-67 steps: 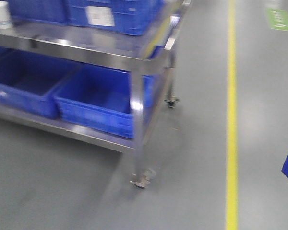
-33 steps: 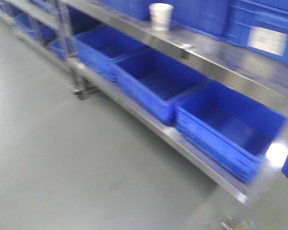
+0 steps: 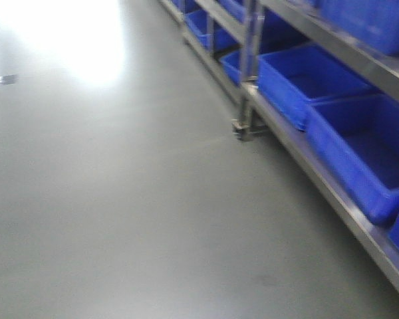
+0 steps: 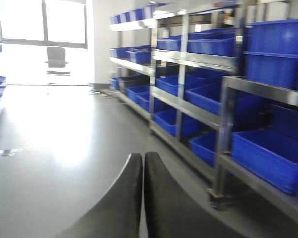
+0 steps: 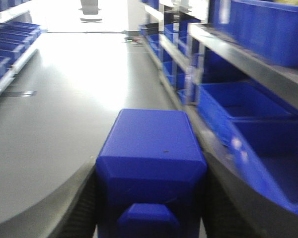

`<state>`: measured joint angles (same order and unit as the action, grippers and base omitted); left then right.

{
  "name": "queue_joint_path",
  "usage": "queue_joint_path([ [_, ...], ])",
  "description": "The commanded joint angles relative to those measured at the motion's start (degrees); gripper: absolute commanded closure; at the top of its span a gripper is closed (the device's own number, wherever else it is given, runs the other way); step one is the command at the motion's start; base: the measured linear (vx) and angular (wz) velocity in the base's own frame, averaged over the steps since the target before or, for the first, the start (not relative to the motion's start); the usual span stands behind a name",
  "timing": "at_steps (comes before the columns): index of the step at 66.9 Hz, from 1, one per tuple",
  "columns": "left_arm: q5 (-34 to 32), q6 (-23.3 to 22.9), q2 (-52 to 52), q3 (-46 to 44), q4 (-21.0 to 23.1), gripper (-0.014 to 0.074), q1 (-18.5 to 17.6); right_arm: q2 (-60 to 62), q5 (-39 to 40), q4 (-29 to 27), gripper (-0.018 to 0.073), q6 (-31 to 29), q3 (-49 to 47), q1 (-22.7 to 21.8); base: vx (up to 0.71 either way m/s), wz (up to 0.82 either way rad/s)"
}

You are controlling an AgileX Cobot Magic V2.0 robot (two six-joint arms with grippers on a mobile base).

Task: Pour parts from conveyor to right shelf
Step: 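Drive down the aisle between shelves of blue bins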

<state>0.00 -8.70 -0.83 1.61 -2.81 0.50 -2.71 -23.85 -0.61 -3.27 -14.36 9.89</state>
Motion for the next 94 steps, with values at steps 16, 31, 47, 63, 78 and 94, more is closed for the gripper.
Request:
queue_joint_path([
  [16,-4.52,-0.39,-0.60,1.54,0.51,0.0603,-0.12,-0.69,4.83,0.21,0.0560,-0.48,-1.63,0.03,0.04,0.80],
  [31,-4.52,-0.39,-0.60,1.54,0.51,0.0603,-0.12,-0.69,4.83,0.21,0.0560,-0.48,-1.63,0.03,0.02,0.44],
  [47,-4.52,-0.39,-0.60,1.54,0.51,0.0603,-0.12,-0.69,4.83,0.21,0.0560,-0.48,-1.63,0.03,0.06,0.05],
  [63,-4.52,-0.39,-0.60,1.54,0.51,0.0603,-0.12,-0.69,4.83,0.21,0.0560,-0.48,-1.63,0.03,0.17,0.07],
  [78,-4.52,-0.39,-0.60,1.54,0.51,0.0603,-0.12,-0.69,4.83,0.21,0.0560,-0.48,-1.63,0.03,0.31,-0.10],
  [94,-4.52,-0.39,-0.60,1.54,0.51,0.0603,-0.12,-0.69,4.83,0.21,0.0560,-0.48,-1.63,0.03,0.43,-0.23],
])
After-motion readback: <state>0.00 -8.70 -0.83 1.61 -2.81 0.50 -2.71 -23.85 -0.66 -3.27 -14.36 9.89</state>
